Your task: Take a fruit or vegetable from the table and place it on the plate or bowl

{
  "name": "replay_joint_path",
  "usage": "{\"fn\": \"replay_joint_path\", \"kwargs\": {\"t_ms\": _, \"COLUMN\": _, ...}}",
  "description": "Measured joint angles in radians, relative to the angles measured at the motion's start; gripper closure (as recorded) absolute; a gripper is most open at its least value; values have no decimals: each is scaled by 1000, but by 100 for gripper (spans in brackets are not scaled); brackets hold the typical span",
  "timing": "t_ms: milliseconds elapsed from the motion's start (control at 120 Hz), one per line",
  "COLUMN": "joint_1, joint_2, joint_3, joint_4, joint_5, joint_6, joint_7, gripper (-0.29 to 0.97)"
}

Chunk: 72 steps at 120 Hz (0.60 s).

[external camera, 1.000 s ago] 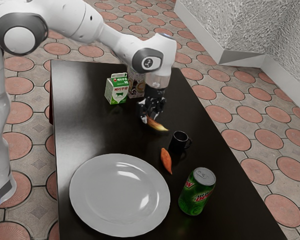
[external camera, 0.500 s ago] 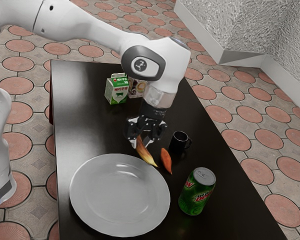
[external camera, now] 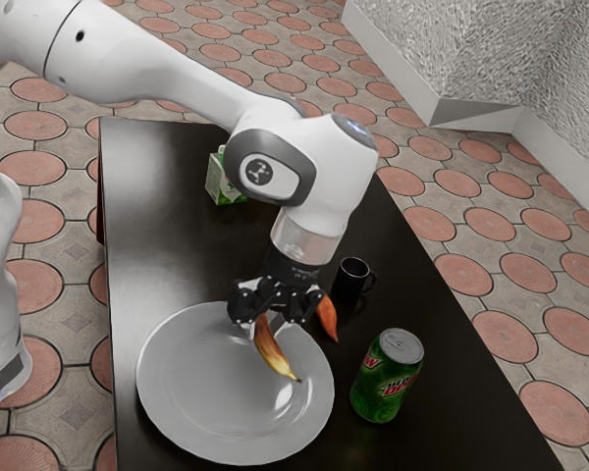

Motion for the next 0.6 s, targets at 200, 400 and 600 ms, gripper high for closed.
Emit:
{"fn": "replay_joint_path", "kwargs": {"t_ms": 200, "joint_1": -11, "joint_2": 2, "joint_3": -3, "joint_4": 3, "joint_5": 18, "joint_6": 1, "joint_7": -40, "gripper": 22}}
{"fn": "replay_joint_path", "kwargs": {"t_ms": 400, "joint_1": -11, "joint_2": 5, "joint_3": -49, "joint_4": 66, "joint_5": -13, "joint_6": 0, "joint_7": -68, "gripper": 5}}
{"fn": "replay_joint_path", "kwargs": {"t_ms": 600, "joint_1": 161, "joint_2": 195, "joint_3": 219, "joint_4": 495, "joint_5": 225, "joint_6": -94, "joint_7": 429, "gripper": 1}}
